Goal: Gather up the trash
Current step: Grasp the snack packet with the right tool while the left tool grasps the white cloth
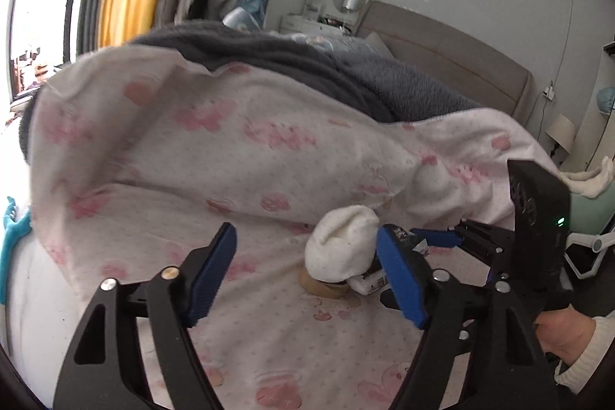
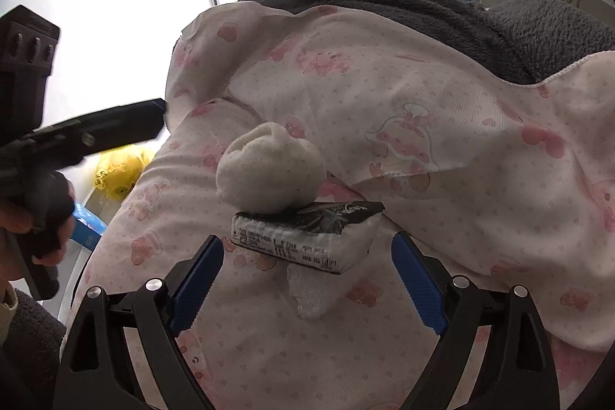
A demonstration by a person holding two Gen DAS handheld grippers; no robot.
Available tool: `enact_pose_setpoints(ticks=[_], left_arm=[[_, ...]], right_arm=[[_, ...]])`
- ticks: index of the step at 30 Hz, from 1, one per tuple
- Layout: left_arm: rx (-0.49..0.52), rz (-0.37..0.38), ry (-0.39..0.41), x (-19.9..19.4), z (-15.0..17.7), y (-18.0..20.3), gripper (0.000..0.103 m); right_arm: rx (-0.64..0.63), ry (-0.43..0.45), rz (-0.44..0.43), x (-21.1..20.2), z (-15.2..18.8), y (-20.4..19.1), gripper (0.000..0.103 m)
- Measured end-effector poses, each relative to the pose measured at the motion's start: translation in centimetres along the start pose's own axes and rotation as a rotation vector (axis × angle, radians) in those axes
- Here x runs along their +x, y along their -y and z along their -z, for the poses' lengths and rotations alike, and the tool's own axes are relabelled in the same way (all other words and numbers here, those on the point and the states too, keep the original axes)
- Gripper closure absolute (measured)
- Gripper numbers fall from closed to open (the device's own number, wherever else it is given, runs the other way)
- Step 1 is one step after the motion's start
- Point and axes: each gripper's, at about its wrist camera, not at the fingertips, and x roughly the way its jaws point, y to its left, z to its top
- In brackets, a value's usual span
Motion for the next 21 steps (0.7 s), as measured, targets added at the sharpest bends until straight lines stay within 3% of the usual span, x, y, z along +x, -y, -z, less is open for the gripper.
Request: enact_pose_setpoints(ticks=[13, 21], left_arm=[[-0.015, 0.086, -0.053, 4.3, 0.2, 0.8, 0.036], [-0.038, 0.109, -0.071, 5.3, 0.3, 0.9, 0.054]], right_arm=[[-0.035, -0.019, -0.016, 0.5, -0.2, 0.6, 0.013], [-0.061, 0.007, -0.027, 0.0, -0.3, 0.5, 0.013]])
